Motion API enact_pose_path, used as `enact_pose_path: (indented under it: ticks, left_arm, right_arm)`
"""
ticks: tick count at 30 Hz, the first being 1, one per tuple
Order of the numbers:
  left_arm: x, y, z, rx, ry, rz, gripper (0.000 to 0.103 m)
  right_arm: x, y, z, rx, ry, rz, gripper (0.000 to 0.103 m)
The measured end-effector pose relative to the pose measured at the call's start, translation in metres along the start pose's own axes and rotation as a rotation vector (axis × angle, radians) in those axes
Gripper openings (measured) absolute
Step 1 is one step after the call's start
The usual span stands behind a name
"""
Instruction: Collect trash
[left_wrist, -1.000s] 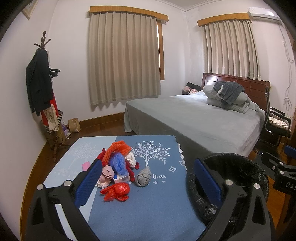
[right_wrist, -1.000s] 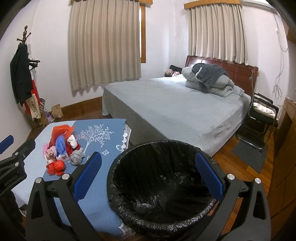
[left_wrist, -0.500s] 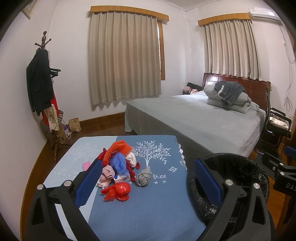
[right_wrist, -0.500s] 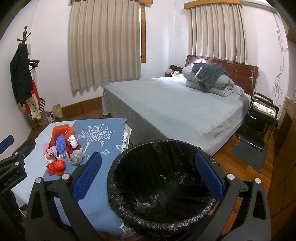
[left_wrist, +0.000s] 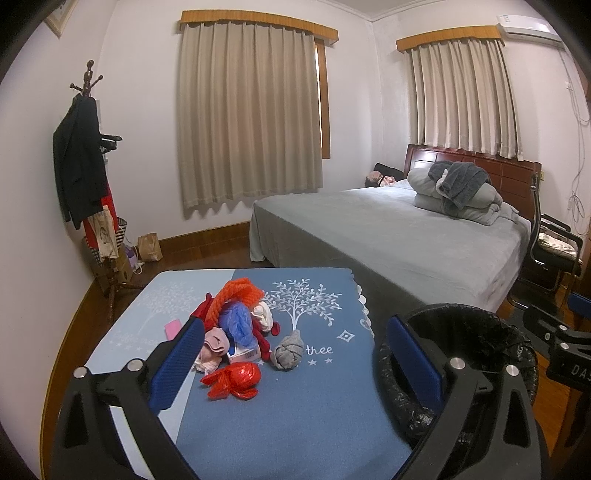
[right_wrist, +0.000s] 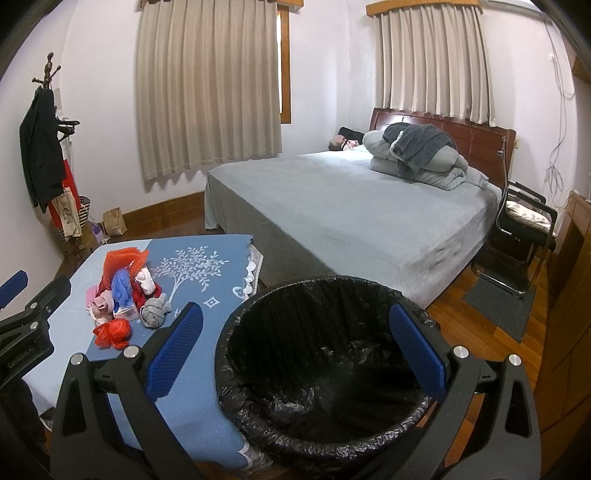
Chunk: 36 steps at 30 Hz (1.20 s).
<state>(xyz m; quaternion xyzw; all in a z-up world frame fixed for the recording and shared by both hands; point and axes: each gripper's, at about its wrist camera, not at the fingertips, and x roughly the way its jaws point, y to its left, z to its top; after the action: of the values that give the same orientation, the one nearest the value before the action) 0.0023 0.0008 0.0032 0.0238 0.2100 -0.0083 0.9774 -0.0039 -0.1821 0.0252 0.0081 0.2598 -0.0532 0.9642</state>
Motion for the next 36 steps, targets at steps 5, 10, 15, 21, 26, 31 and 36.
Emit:
enact_pose_path:
  ticks: [5,10,15,21,26,31,36]
  left_arm:
    - [-0.002,0.002,0.001,-0.001,0.0,0.0,0.097]
    - [-0.001,0.002,0.001,-0.001,0.001,0.0,0.097]
    - [-0.003,0.004,0.002,-0.002,0.004,0.001,0.097]
    - [-0.002,0.015,-0.007,-0.007,0.009,0.011,0.097]
    - [0.007,0.019,-0.01,-0.011,0.016,0.032,0.097]
    - [0.023,0.042,-0.016,-0.025,0.032,0.078,0.097]
    - [0.048,0.082,-0.031,-0.048,0.077,0.153,0.097]
  right_arm:
    - [0.0,0.0,0.0,0.001,0.0,0.001,0.098]
    - [0.001,0.001,-0.001,0.001,0.002,0.001,0.098]
    - [0.002,0.001,0.002,0.005,0.003,0.003,0.098]
    - [0.004,0.007,-0.01,-0.002,0.002,0.016,0.098]
    - [0.021,0.028,-0.007,-0.006,0.004,0.036,0.098]
    - [0.036,0.047,-0.003,-0.03,0.0,0.081,0.098]
    - [0.069,0.075,-0.005,-0.045,0.026,0.147,0.098]
